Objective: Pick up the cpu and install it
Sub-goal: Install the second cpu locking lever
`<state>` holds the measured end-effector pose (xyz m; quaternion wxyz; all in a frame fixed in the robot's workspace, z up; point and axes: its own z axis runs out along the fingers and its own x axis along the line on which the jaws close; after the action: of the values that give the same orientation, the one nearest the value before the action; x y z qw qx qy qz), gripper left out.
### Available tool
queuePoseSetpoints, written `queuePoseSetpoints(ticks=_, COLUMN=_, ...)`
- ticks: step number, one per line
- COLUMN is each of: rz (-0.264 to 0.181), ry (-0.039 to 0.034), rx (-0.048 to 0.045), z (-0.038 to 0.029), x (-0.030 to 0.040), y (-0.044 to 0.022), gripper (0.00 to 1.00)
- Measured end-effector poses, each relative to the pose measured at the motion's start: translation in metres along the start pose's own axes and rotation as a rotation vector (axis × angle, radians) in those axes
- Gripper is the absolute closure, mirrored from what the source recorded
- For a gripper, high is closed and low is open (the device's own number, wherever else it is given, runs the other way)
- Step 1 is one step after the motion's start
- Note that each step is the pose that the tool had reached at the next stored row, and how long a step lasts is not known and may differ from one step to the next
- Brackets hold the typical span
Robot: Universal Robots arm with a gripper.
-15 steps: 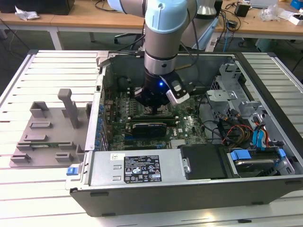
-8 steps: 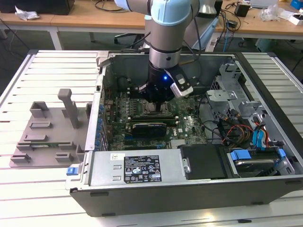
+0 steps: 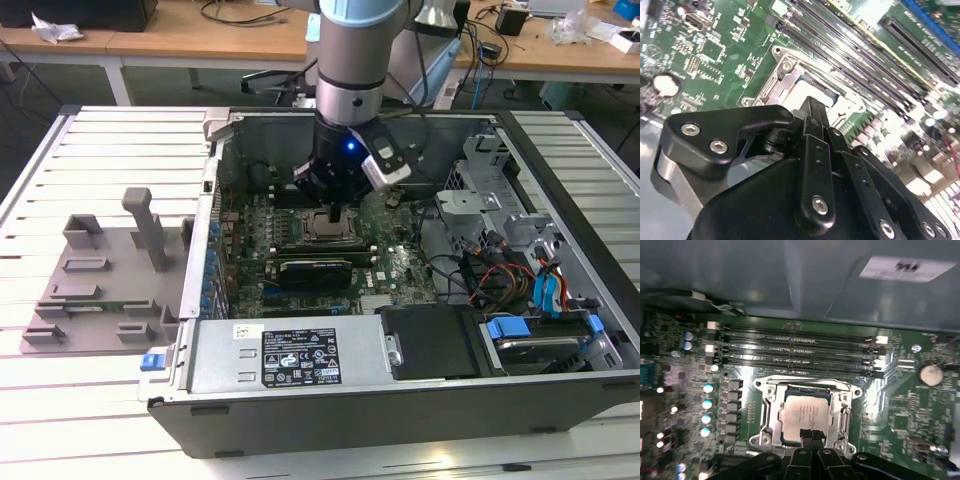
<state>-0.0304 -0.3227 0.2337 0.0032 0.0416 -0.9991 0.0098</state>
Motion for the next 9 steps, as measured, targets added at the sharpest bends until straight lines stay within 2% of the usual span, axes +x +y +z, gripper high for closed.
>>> queuePoseSetpoints(ticks=9, rz=0.000, ry=0.0001, rx=0.0001, z=-0.0232, x=0.0002, y=-0.0004, gripper=0.89)
